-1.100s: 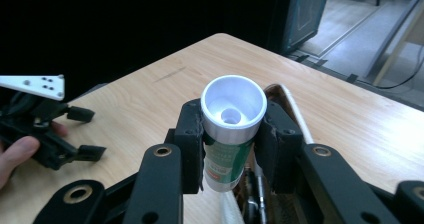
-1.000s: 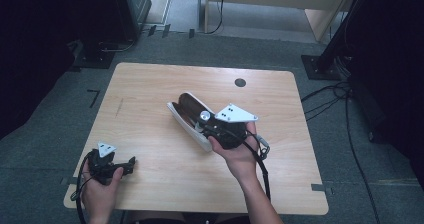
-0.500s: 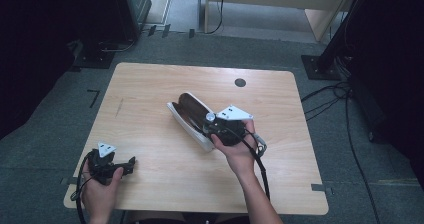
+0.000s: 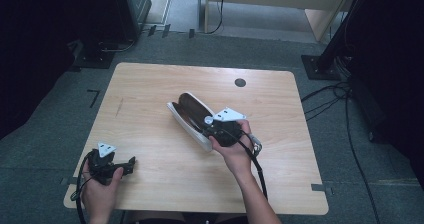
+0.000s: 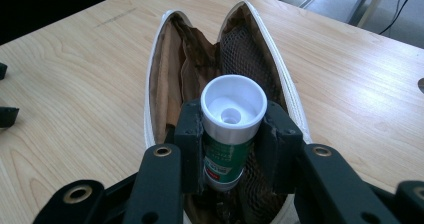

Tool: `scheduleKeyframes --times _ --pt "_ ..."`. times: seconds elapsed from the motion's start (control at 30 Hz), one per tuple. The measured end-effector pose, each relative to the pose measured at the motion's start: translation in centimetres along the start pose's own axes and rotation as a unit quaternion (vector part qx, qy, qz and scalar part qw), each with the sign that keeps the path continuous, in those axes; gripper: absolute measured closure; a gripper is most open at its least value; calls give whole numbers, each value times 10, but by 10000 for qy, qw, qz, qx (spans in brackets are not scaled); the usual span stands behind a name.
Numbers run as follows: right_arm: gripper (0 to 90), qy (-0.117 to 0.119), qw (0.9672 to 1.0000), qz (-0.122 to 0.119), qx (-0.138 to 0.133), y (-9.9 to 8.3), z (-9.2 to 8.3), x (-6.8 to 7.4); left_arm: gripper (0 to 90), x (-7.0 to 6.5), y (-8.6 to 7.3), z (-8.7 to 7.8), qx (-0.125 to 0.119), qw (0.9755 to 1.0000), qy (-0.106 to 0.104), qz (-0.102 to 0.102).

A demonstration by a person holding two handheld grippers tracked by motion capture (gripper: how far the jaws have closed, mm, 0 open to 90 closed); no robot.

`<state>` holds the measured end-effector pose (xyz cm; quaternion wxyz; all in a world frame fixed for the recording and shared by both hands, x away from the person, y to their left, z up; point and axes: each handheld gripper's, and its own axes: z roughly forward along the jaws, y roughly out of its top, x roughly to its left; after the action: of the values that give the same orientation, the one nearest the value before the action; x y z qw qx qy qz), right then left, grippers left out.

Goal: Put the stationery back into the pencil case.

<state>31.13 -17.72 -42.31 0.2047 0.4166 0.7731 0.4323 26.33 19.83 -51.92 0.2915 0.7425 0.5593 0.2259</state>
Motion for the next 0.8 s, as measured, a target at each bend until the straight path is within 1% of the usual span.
scheduleKeyframes --times 0.17,0.5,0.8 --pt "659 19 10000 47 -29 3 5 -1 0 0 0 0 1 10000 -1 4" --pt "660 55 9999 -70 -83 13 24 4 0 0 0 0 0 10000 0 8" --pt "659 147 9997 -191 44 22 44 6 0 0 0 0 12 10000 -1 22"
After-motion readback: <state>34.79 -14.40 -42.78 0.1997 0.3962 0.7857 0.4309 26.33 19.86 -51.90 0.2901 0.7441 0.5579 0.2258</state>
